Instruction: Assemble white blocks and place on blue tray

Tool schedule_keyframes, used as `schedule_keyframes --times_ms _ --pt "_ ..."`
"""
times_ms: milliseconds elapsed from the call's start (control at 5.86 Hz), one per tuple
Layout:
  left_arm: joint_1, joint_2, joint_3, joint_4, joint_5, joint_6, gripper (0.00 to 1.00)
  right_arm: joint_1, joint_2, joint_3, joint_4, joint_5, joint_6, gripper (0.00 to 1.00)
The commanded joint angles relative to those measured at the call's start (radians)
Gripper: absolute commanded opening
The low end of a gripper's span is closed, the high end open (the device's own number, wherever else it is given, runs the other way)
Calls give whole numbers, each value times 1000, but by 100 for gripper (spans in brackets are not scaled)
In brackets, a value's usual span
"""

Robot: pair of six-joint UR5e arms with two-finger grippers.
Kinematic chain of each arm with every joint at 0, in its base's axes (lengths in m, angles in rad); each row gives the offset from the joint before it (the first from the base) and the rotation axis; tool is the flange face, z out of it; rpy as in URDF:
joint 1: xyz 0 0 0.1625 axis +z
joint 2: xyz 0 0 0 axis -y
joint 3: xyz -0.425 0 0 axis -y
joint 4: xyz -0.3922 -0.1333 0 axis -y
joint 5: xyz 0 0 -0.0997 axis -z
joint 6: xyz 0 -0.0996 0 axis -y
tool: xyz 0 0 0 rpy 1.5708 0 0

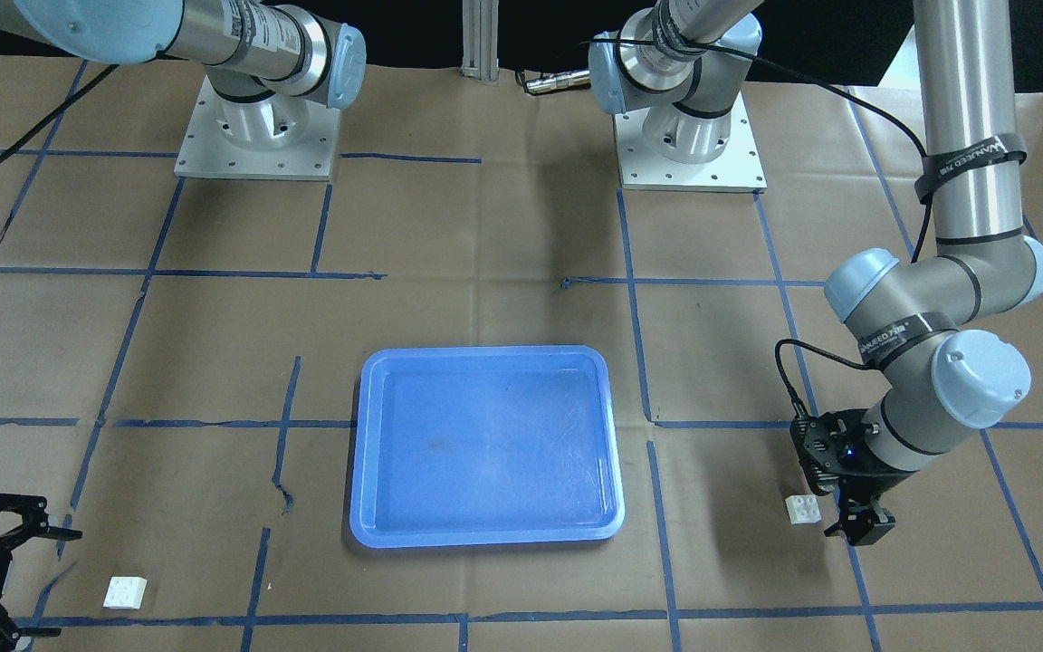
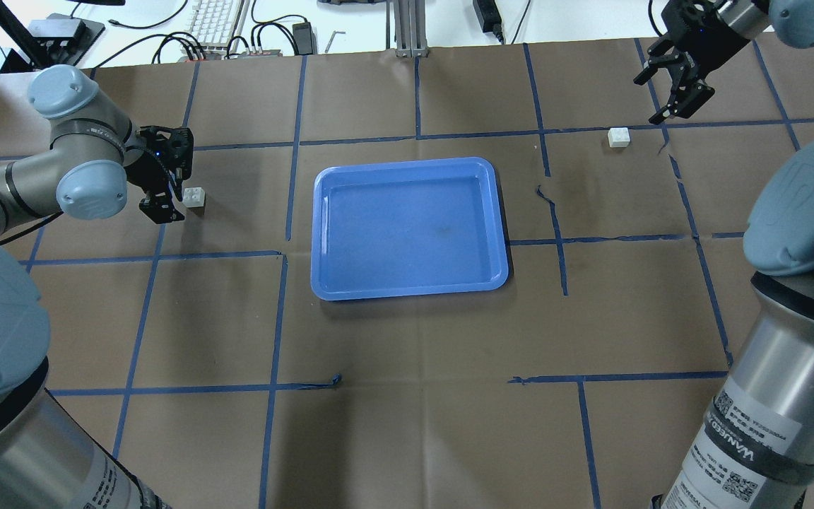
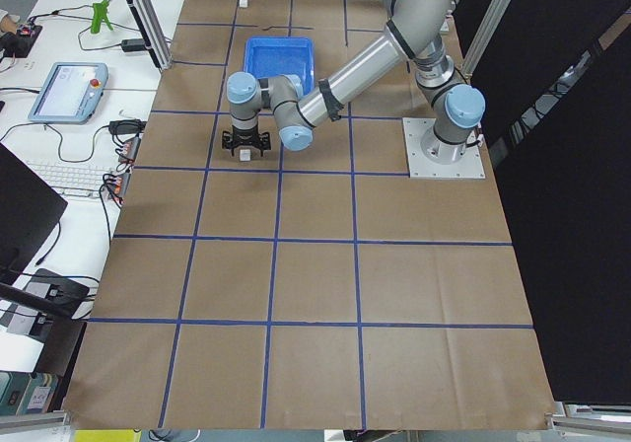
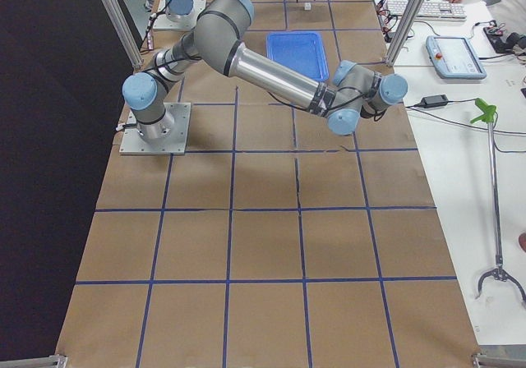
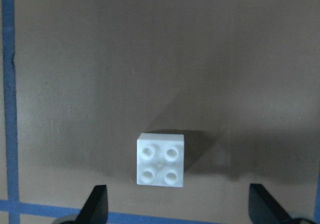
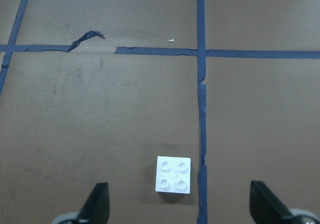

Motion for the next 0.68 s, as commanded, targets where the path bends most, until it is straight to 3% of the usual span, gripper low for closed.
schedule_keyframes --times_ms 0,171,512 --pt "0 -28 6 9 -32 30 96 -41 95 4 3 106 -37 99" --pt "0 -28 6 7 -30 41 87 -43 113 4 -3 111 -40 99" --pt "0 -15 8 7 -26 96 33 -43 107 22 -2 110 -37 99"
